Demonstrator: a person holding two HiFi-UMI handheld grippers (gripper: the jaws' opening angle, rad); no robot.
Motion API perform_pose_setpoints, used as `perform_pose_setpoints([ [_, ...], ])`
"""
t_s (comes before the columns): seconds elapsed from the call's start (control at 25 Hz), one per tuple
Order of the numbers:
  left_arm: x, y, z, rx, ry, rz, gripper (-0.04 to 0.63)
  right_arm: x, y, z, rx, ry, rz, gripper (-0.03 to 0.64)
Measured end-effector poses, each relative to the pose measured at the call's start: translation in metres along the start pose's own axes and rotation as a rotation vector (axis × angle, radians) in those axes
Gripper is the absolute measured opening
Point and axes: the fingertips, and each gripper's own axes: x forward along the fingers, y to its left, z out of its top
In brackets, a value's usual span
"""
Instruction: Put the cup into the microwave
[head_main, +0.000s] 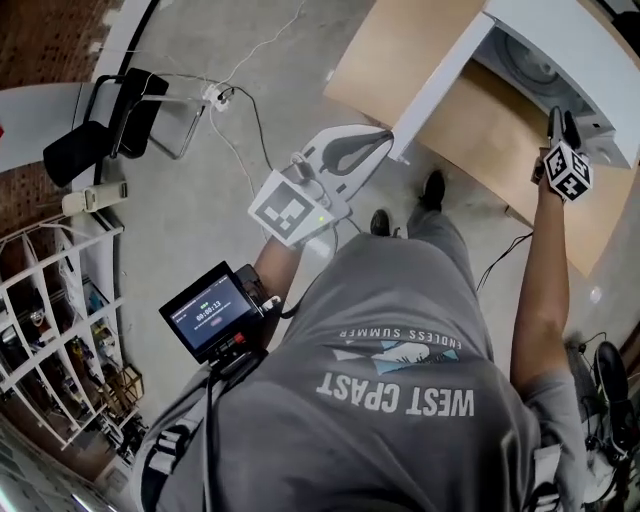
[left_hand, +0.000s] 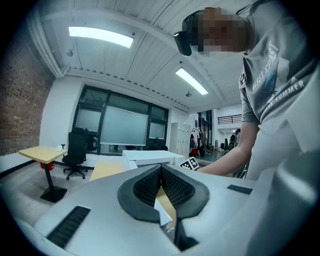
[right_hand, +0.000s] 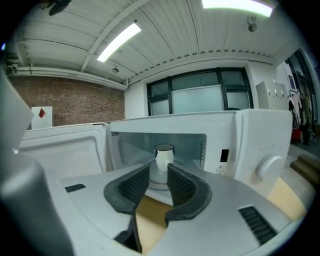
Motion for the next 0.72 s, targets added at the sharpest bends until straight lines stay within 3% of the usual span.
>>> perform_pose_setpoints([
  [0.08,-0.01,-0.009,-0.007,0.008,-0.009,-0.011,0.02,-0.02,0.008,-0.005,-0.007,-0.012,0.008,0.048],
  [0.16,-0.019,-0.017,-0.013,0.02,-0.019,-0.028,0.02,-0.041,0.015,-0.007,-0.012,-0.029,0.021,0.024],
  [0.28,-0.033,-0.023,-0.024,0.05,-0.003,-0.047,0.02,-0.068,0.031,-0.004,-0.018,-0.045,0.051,0.018],
  [0.72,-0.057,-0.047,-0.015,0.051,-0.113,-0.13,0.02,-0.172,0.096,0.03,-0.084,-0.054,0.18,0.018],
])
